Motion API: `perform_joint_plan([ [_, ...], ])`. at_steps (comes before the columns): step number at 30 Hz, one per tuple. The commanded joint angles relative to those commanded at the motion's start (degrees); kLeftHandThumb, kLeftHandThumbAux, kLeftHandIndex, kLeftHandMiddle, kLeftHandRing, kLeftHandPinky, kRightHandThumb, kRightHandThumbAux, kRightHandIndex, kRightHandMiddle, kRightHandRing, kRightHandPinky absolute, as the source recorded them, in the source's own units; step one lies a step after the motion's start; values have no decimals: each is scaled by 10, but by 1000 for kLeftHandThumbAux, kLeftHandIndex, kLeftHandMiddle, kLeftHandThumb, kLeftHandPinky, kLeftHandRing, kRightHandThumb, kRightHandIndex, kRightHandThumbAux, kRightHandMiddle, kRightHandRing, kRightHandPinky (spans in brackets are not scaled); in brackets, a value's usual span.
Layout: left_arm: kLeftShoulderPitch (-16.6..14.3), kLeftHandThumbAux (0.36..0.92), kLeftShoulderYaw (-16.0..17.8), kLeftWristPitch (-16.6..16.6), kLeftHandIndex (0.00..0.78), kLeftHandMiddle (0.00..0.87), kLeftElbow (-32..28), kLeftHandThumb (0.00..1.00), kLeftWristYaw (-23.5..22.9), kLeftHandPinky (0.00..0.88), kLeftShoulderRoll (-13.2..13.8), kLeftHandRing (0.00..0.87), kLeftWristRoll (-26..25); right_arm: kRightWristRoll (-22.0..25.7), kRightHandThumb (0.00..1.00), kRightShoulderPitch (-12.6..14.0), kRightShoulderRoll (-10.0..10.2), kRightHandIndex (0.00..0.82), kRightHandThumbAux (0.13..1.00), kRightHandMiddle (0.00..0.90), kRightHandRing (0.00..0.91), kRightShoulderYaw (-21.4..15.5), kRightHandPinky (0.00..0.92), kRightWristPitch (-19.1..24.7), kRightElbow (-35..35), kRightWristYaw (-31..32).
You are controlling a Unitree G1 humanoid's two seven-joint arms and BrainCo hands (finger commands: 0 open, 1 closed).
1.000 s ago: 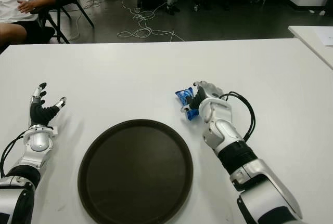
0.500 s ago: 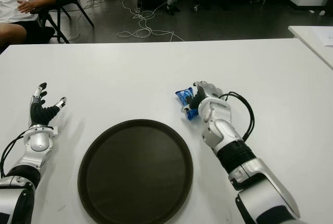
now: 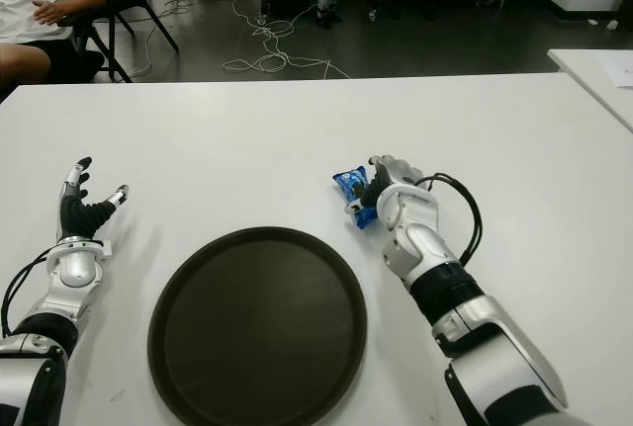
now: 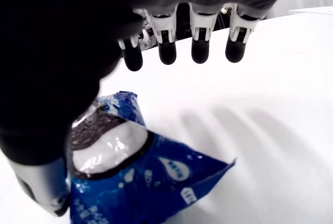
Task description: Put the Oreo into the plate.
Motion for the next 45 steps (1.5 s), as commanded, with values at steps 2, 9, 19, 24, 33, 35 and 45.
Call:
perform_joint_plan([
  [2, 0, 753, 0, 0, 79, 97, 0, 0, 0, 36, 0, 62, 0, -1, 0, -1, 0, 15, 706, 20, 22, 2, 19, 2, -1, 4],
  [9, 0, 764, 0, 2, 74, 96, -1, 0, 0, 33, 0, 63, -1, 0, 0, -12, -2, 41, 700, 44, 47, 11, 33, -1, 18, 23],
  [19, 0, 747, 3, 7, 70, 90, -2, 0, -4, 30, -1, 56, -5, 6, 0, -29, 0, 76, 683, 80, 72, 19, 9, -12, 52, 48],
  [24, 0, 741, 2, 7, 71, 89, -2, 0, -4, 34, 0, 59, -5, 6, 0, -32, 4, 83, 671, 88, 67, 19, 1, -12, 58, 46],
  [33, 0, 748, 2, 6, 72, 99, -1, 0, -2, 47, 0, 69, -5, 7, 0, -36, 11, 73, 671, 99, 55, 18, 0, -14, 69, 44],
  [35, 0, 754, 2, 4, 73, 101, -1, 0, -2, 48, 0, 71, -5, 8, 0, -37, 12, 71, 671, 98, 53, 19, 0, -16, 73, 47],
  [45, -1, 720, 0, 8, 69, 94, 2, 0, 1, 43, 2, 64, -1, 12, 0, -43, 9, 60, 691, 96, 48, 26, 0, -20, 65, 97],
])
